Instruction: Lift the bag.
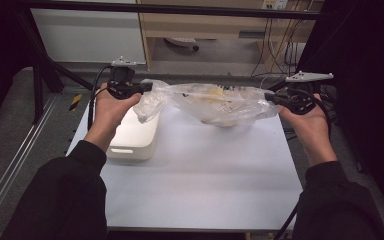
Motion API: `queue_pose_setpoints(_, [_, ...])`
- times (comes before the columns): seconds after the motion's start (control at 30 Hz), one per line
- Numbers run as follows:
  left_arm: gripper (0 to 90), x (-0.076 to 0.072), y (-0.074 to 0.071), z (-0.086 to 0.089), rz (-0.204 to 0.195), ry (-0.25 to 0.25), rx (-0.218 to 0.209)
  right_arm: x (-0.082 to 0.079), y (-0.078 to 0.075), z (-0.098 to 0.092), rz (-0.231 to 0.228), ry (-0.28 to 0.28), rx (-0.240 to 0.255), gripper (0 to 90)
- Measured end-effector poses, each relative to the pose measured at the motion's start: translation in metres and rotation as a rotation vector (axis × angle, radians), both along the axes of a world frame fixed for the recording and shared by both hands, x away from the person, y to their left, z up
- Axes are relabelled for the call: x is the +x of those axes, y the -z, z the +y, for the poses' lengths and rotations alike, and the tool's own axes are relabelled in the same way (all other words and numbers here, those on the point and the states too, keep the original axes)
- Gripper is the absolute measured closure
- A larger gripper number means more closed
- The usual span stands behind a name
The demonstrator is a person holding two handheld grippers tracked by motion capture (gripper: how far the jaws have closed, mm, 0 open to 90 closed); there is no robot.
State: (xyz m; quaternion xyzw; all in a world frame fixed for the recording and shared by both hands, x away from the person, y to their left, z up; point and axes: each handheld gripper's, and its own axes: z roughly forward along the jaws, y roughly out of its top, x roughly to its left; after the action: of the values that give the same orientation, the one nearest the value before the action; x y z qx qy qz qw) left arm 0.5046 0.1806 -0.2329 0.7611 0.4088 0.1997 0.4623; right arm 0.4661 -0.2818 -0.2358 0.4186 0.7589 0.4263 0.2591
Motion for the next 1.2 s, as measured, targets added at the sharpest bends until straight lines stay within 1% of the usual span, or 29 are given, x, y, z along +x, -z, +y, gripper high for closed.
queue_pose_setpoints(0.1, [90.0,0.002,-0.003,0.001,0.000,-0.002,0.000,0.006,-0.005,0.001,-0.002,0.003,0.007,90.0])
queue_pose_setpoints(0.23, [90.0,0.005,-0.008,0.002,-0.010,-0.009,0.002,0.013,-0.013,0.003,-0.006,0.008,0.009,90.0])
queue_pose_setpoints(0.37, [90.0,0.010,-0.011,0.003,-0.008,-0.016,0.002,0.019,-0.019,0.004,-0.012,0.012,0.009,90.0])
queue_pose_setpoints(0.5, [90.0,0.015,-0.012,0.000,-0.012,-0.023,-0.007,0.025,-0.026,0.003,-0.016,0.021,0.010,90.0])
queue_pose_setpoints(0.63, [90.0,0.021,-0.014,-0.002,-0.028,-0.037,0.002,0.029,-0.032,0.003,-0.019,0.025,0.009,90.0])
queue_pose_setpoints(0.7, [90.0,0.024,-0.014,-0.002,-0.023,-0.044,-0.004,0.030,-0.034,0.003,-0.024,0.024,0.012,90.0])
queue_pose_setpoints(0.73, [90.0,0.025,-0.014,-0.002,-0.024,-0.050,-0.008,0.030,-0.035,0.004,-0.021,0.026,0.017,90.0])
queue_pose_setpoints(0.83, [90.0,0.030,-0.013,-0.002,-0.026,-0.067,-0.016,0.032,-0.035,0.006,-0.024,0.019,0.010,90.0])
queue_pose_setpoints(0.97, [90.0,0.032,-0.011,0.002,-0.045,-0.092,-0.026,0.032,-0.033,0.007,-0.022,0.017,0.009,90.0])
queue_pose_setpoints(1.0, [90.0,0.032,-0.010,0.002,-0.045,-0.094,-0.030,0.033,-0.032,0.008,-0.019,0.017,0.009,90.0])
queue_pose_setpoints(1.07, [90.0,0.032,-0.008,0.003,-0.040,-0.095,-0.024,0.034,-0.029,0.009,-0.014,0.013,0.003,90.0])
queue_pose_setpoints(1.13, [90.0,0.030,-0.007,0.005,-0.062,-0.108,-0.026,0.034,-0.025,0.011,-0.004,0.011,-0.003,90.0])
queue_pose_setpoints(1.2, [90.0,0.028,-0.005,0.005,-0.063,-0.113,-0.016,0.035,-0.023,0.013,0.001,0.008,-0.003,90.0])
